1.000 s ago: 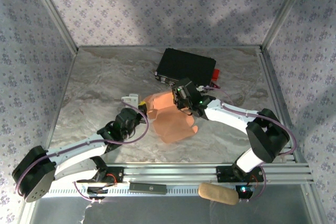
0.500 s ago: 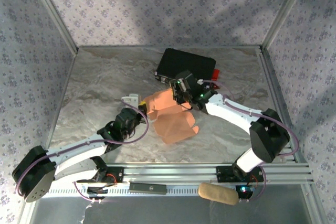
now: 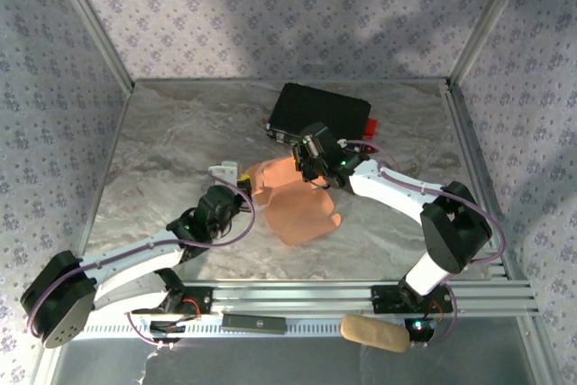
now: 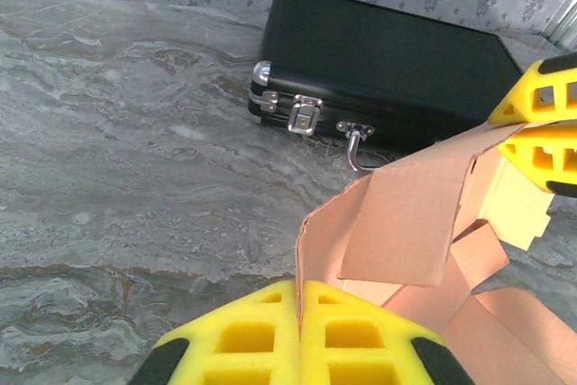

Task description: Fold the paper box

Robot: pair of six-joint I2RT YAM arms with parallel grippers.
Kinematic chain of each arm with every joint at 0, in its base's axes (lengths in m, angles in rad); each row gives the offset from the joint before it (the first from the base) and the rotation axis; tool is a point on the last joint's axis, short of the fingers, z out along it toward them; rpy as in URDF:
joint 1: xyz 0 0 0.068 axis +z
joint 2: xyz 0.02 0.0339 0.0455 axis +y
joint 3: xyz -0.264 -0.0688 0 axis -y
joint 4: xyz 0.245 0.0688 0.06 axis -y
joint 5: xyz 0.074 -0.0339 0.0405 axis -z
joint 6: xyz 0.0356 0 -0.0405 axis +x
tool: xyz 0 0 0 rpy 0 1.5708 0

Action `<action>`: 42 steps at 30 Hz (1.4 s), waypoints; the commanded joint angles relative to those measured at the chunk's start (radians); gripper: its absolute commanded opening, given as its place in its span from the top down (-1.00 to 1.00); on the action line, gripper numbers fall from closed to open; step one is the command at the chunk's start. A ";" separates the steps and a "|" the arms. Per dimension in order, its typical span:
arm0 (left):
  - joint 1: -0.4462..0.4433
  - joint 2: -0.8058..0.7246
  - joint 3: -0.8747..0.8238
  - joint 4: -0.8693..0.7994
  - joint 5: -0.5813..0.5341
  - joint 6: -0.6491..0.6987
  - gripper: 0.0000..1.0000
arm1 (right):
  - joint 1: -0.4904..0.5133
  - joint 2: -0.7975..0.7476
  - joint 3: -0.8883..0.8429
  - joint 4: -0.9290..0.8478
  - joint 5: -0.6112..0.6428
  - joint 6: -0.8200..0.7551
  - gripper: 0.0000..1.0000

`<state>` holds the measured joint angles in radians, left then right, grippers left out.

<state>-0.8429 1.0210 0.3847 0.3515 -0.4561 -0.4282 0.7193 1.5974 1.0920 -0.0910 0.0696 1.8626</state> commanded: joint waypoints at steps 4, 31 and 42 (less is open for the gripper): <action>0.015 -0.019 0.013 -0.012 0.018 0.014 1.00 | -0.001 0.004 -0.015 -0.010 0.006 0.006 1.00; 0.097 0.225 0.620 -0.638 0.517 -0.361 -0.19 | 0.024 -0.065 -0.087 0.036 0.120 0.058 1.00; 0.106 0.316 0.648 -0.646 0.478 -0.446 -0.23 | 0.022 -0.070 -0.105 0.069 0.113 0.059 1.00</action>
<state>-0.7414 1.3312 0.9962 -0.2939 0.0334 -0.8402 0.7441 1.5536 0.9970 -0.0326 0.1650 1.9034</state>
